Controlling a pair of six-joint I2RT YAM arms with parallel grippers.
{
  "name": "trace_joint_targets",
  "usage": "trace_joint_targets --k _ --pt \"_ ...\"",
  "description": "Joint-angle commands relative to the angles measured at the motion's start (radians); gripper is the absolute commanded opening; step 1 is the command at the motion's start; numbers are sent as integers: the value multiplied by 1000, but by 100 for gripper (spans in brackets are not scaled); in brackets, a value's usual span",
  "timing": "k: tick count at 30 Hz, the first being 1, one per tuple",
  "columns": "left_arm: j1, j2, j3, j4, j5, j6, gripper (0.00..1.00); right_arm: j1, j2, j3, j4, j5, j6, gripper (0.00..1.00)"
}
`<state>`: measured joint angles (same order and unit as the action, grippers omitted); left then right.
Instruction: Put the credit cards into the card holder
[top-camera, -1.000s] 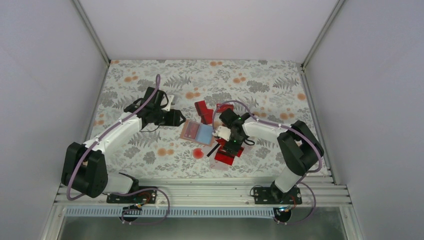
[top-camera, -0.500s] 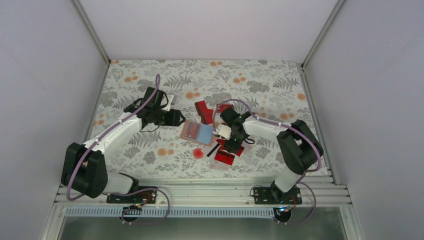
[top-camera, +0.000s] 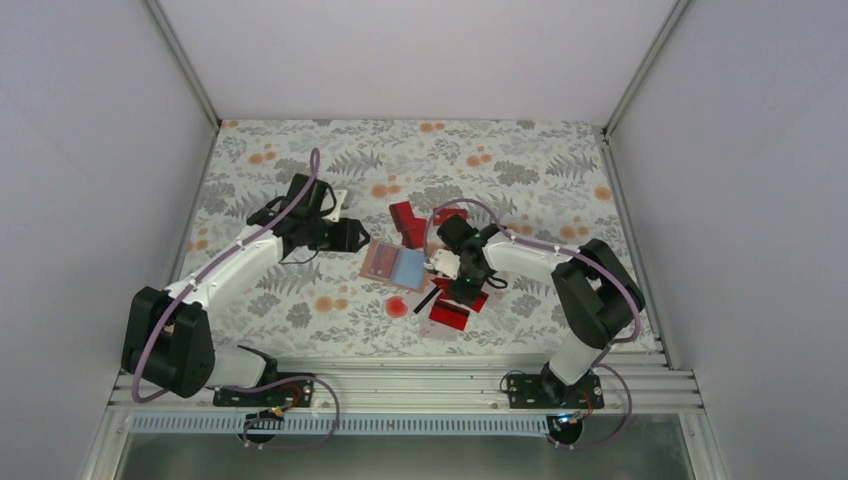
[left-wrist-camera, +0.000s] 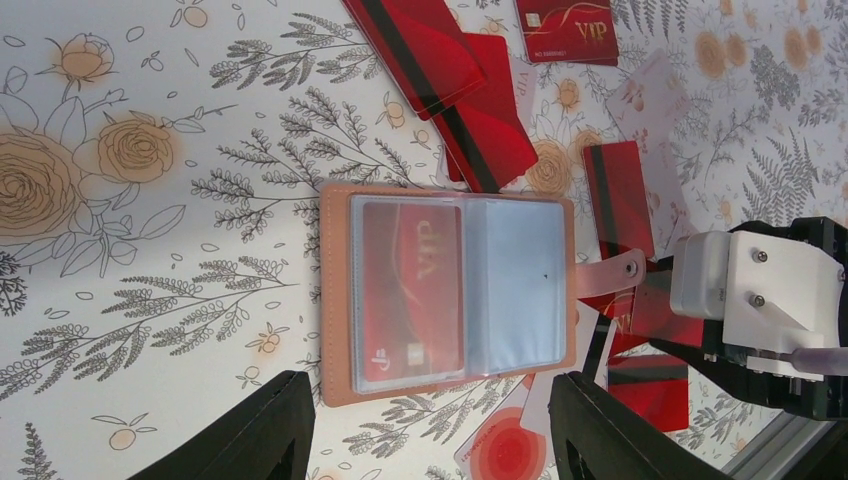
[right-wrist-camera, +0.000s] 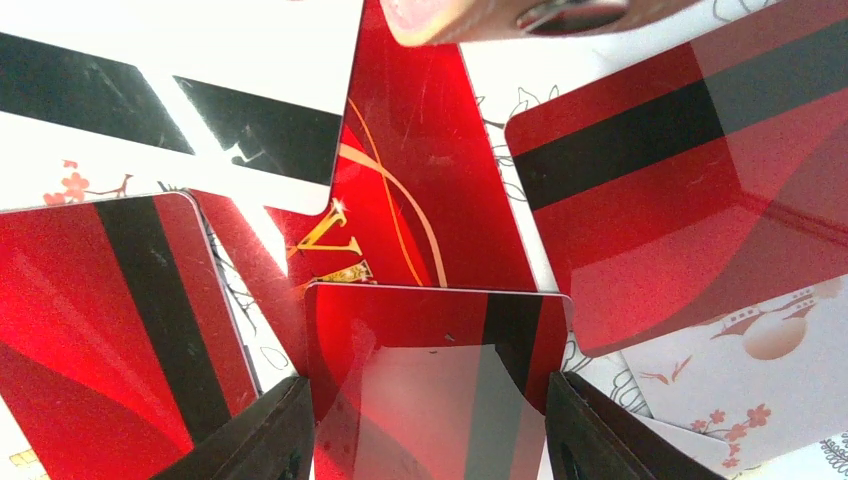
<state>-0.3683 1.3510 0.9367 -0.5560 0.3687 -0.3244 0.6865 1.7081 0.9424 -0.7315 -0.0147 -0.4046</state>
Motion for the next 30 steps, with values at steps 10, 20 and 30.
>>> trace_joint_targets --k 10,20,30 --pt "5 -26 -9 7 -8 15 60 16 46 -22 53 41 37 54" --pt "4 -31 -16 13 -1 14 60 6 -5 58 0 35 36 53" --pt "5 -41 -21 18 4 15 60 2 -29 121 -43 23 58 54"
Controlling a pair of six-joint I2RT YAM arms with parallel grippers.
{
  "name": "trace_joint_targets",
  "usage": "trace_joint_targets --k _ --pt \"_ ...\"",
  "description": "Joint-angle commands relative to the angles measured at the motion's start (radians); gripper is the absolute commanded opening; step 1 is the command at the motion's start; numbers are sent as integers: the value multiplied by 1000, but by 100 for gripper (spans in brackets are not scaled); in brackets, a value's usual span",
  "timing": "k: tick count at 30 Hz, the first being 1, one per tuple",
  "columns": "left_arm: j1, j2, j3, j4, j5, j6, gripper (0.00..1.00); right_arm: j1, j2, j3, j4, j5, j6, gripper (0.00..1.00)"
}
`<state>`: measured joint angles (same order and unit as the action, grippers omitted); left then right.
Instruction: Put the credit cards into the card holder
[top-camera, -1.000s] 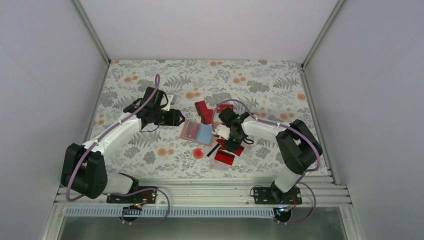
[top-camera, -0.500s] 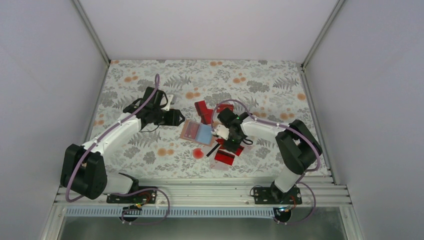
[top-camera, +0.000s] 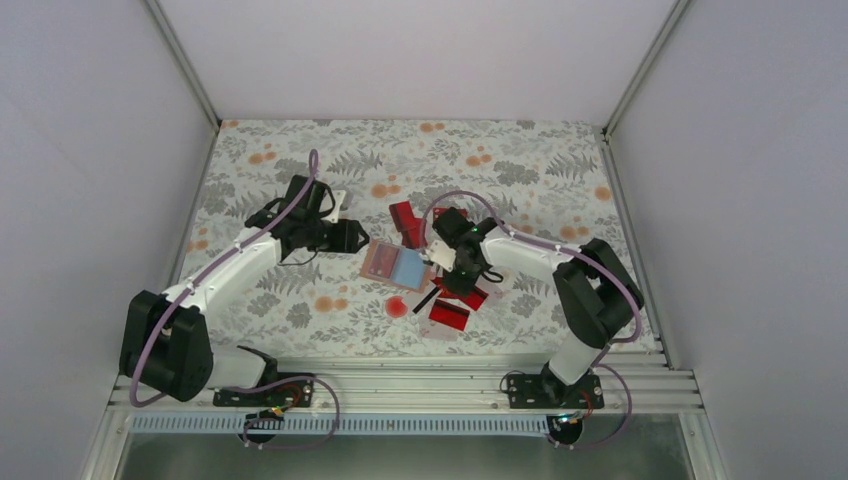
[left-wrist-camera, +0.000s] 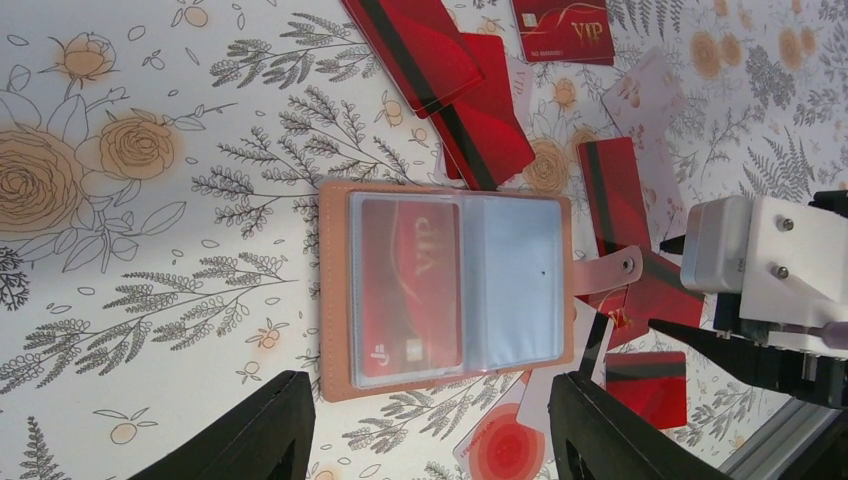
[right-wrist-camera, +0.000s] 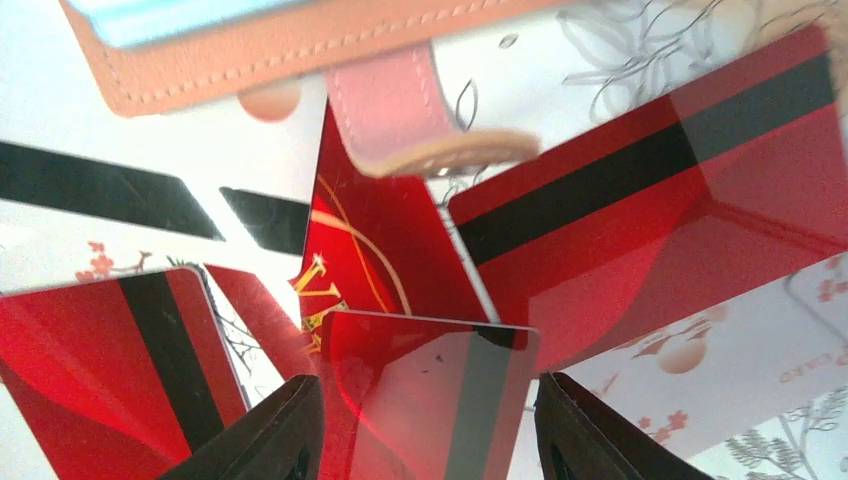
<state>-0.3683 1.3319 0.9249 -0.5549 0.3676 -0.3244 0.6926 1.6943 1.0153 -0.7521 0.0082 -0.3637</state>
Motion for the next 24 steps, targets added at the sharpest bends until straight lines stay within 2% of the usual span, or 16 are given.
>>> trace_joint_targets --k 1,3,6,11,21,24 --pt "5 -22 -8 20 10 15 60 -5 -20 51 -24 -1 18 55" --pt "5 -22 -6 26 21 16 60 -7 -19 46 -34 7 17 62" --pt "5 -22 -5 30 28 16 60 -9 0 18 -51 24 10 77" --pt "4 -25 -8 29 34 20 60 -17 24 3 -51 7 4 89" --pt "5 -24 -4 19 40 21 60 -50 112 1 -3 21 -23 90" --pt "4 -18 1 15 45 19 60 -55 135 7 0 21 -30 84"
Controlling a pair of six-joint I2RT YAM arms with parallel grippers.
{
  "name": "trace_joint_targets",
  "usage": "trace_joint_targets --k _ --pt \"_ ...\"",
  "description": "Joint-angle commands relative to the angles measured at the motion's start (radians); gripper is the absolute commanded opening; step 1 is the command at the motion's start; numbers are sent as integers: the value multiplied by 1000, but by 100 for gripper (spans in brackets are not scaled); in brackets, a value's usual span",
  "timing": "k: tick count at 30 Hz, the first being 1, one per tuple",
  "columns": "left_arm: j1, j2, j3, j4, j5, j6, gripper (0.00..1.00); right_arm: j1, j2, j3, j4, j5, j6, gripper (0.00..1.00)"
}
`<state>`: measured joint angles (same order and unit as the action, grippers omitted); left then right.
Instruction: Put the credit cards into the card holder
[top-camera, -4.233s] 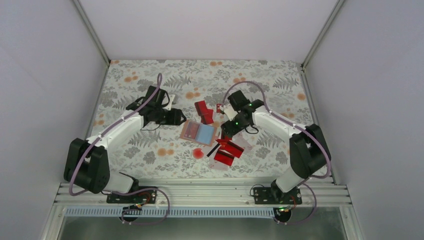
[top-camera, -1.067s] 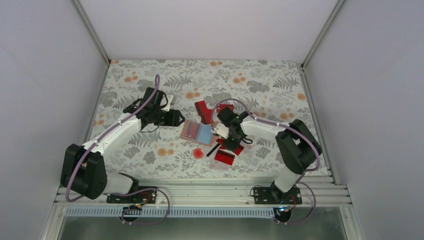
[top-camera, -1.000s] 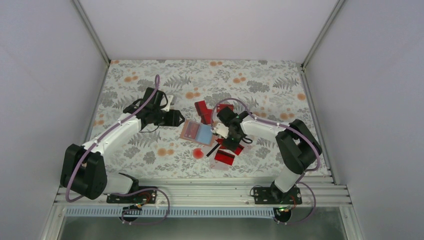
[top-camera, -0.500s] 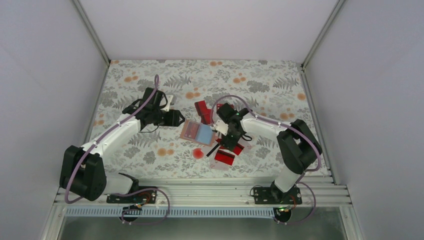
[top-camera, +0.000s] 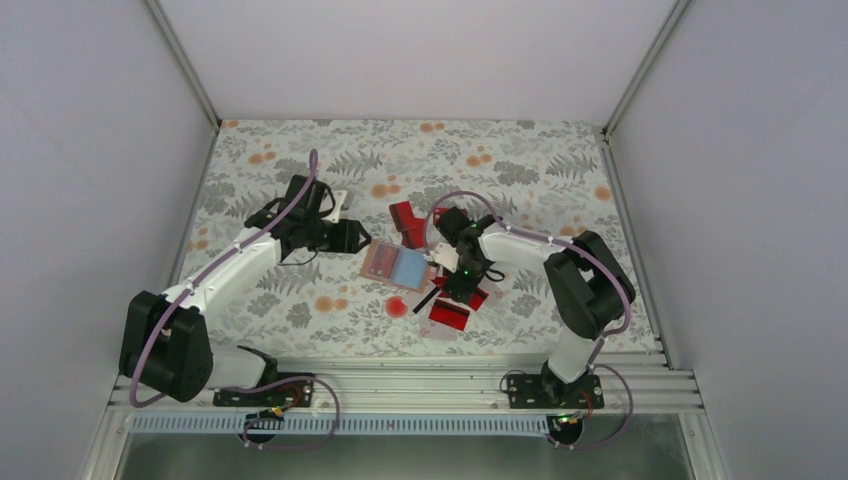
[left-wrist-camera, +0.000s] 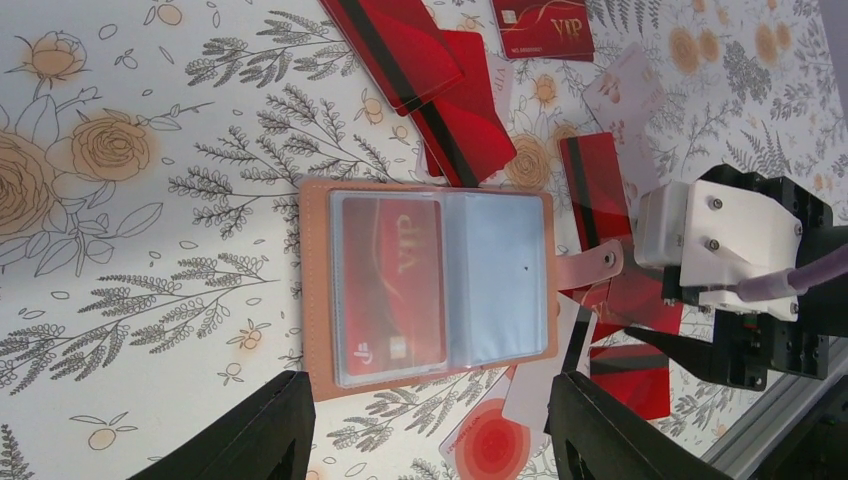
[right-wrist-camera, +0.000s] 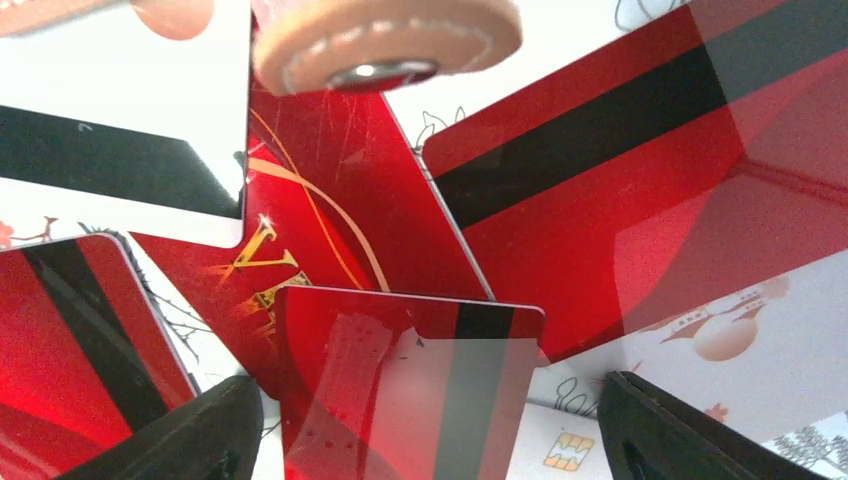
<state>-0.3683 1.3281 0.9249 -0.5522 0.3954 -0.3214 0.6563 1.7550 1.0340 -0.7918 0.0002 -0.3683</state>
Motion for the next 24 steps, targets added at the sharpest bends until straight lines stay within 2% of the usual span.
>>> trace_joint_targets --k 1,13,24 --pt "4 -14 5 10 17 16 60 -20 82 -6 31 31 -24 81" --pt "3 19 54 -14 20 24 60 -8 128 -53 40 -33 23 58" --pt "4 47 84 -22 25 27 60 -6 51 11 37 -53 67 56"
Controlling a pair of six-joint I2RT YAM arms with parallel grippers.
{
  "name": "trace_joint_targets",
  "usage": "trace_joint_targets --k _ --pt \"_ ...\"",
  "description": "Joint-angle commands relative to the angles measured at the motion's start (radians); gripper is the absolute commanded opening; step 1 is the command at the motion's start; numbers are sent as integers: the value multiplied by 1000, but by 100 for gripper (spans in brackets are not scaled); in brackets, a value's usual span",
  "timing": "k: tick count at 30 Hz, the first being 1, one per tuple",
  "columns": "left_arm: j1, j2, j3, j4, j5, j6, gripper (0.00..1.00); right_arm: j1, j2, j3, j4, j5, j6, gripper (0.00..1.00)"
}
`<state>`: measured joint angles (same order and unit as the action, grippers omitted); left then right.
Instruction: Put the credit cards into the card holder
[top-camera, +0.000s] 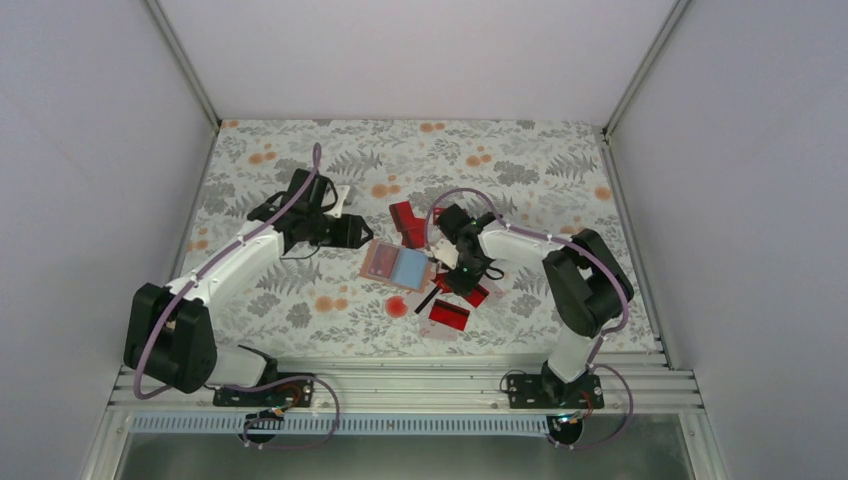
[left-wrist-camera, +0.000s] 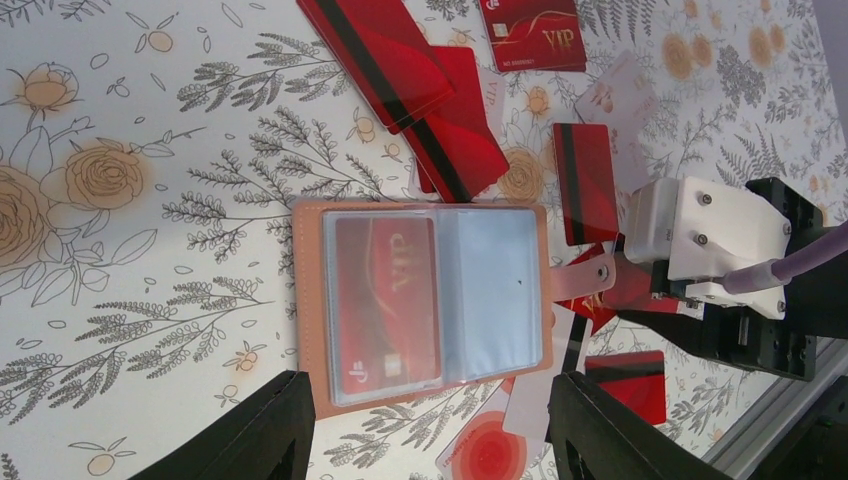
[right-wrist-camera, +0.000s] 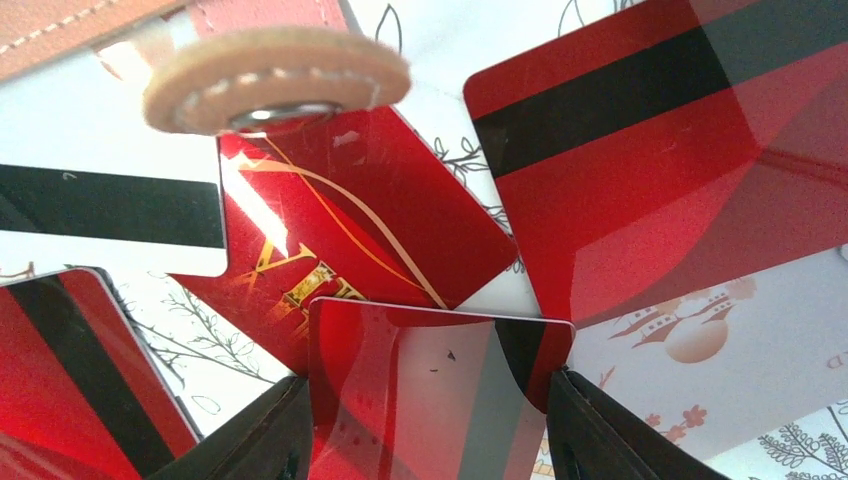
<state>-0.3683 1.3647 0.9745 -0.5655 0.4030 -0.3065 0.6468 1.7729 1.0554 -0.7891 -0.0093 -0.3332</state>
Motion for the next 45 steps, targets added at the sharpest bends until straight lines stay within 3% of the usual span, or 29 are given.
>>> trace_joint_targets --k 1,16,19,27,32,45 --pt "3 12 36 -7 19 10 60 4 22 -2 34 -46 36 56" --pt "0 4 25 35 72 -11 60 4 -81 88 3 -40 92 56" --pt "-1 9 28 44 86 -8 60 4 -75 76 -23 -16 101 68" --pt "-25 23 37 59 104 -17 60 2 -51 -20 -45 -9 86 82" --pt "-37 7 14 53 97 -21 60 0 10 -11 -23 -12 97 82" --pt "-38 -31 18 0 73 3 60 18 90 11 15 -89 100 68"
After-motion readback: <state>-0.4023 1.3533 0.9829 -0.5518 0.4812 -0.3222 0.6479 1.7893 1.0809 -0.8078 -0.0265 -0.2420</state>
